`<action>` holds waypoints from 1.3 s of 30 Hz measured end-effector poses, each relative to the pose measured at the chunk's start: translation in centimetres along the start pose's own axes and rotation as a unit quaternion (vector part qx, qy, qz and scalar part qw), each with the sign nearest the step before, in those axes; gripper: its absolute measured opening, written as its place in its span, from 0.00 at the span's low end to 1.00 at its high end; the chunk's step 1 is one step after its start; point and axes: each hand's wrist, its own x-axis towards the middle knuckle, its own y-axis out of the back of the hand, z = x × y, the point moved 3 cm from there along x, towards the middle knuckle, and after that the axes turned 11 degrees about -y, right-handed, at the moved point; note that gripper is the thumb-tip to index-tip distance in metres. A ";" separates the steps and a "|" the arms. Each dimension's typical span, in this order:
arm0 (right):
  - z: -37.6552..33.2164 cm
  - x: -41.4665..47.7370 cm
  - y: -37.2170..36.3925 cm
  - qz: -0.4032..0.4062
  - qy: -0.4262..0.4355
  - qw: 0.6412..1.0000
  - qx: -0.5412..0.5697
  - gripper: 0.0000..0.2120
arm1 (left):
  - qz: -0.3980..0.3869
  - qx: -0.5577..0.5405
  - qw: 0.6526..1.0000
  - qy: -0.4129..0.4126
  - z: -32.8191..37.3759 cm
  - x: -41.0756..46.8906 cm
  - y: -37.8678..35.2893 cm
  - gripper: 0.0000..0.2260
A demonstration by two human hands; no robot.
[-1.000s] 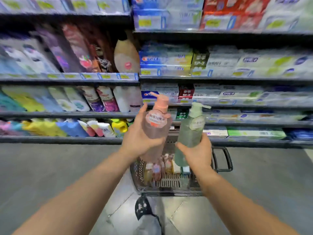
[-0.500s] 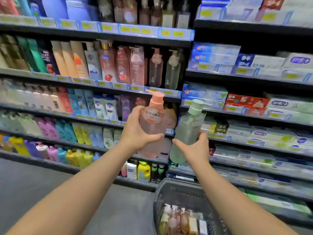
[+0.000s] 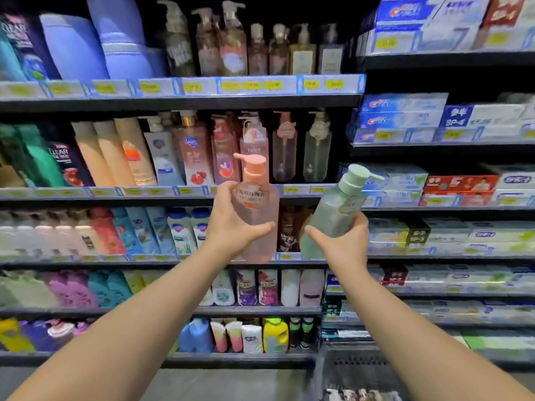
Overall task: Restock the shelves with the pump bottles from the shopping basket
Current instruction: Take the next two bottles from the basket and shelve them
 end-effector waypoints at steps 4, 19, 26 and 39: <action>-0.7 3.4 -1.0 0.031 0.008 0.999 -0.021 0.37 | -0.014 -0.016 1.000 -0.001 -2.0 3.2 -2.4 0.40; -4.9 19.5 -7.0 0.045 0.079 0.996 0.008 0.40 | -0.021 -0.008 0.999 -0.023 -6.9 13.8 -10.3 0.40; -4.5 23.8 -9.6 0.072 0.047 0.989 -0.117 0.43 | -0.055 -0.010 0.998 -0.012 -8.4 15.6 -11.5 0.38; -3.7 26.7 -10.4 0.088 -0.003 0.970 -0.229 0.43 | -0.064 -0.011 0.998 0.006 -9.8 16.0 -12.8 0.38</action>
